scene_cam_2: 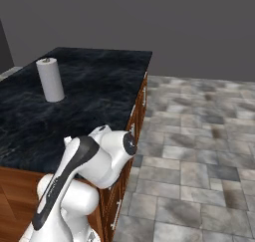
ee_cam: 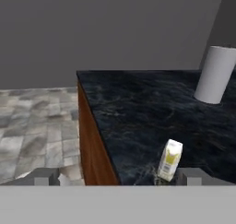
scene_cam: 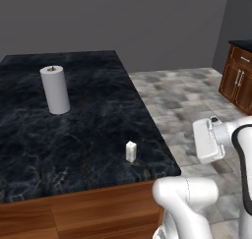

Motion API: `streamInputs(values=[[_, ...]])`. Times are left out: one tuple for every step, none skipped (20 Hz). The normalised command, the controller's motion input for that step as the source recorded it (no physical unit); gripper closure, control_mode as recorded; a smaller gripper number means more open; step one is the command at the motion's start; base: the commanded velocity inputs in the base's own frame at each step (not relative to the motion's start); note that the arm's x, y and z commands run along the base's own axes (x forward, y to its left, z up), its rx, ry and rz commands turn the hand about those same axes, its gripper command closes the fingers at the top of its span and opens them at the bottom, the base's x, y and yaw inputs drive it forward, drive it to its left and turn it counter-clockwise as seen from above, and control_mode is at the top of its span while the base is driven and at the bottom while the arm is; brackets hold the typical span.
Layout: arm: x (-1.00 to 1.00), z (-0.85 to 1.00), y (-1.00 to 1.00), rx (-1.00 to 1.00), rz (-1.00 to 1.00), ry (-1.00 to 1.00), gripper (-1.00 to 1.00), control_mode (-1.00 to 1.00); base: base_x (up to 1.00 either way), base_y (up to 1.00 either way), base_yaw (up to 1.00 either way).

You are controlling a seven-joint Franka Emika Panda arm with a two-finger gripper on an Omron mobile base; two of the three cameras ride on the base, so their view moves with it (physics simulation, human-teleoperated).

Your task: Pick the boxed drink from the counter and place it in the open cabinet.

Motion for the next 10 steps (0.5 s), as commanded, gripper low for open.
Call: streamInputs(values=[[0.0,-0.21,0.01,0.12,0.01,-0.12,-1.0,-1.0,0.0,0.0,0.0],[0.0,-0.21,0.0,0.11,0.01,-0.14,-1.0,-1.0,0.0,0.0,0.0],[0.0,-0.25,0.0,0.1,0.0,-0.12,-1.0,-1.0,0.0,0.0,0.0],[0.0,-0.26,0.02,0.01,0.0,-0.03,-1.0,-1.0,0.0,0.0,0.0],[0.0,-0.23,0.08,0.0,0.0,-0.01,-1.0,-1.0,0.0,0.0,0.0],[0.0,-0.15,0.11,0.0,0.0,0.0,-1.0,-1.0,0.0,0.0,0.0],[0.0,-0.09,0.09,0.0,0.0,0.0,-1.0,-1.0,0.0,0.0,0.0],[0.0,-0.14,0.09,0.0,0.0,0.0,-1.0,-1.0,0.0,0.0,0.0],[0.0,-0.19,0.13,0.0,0.0,0.0,-1.0,-1.0,0.0,0.0,0.0],[0.0,-0.19,0.15,0.0,0.0,0.0,-1.0,-1.0,0.0,0.0,0.0]])
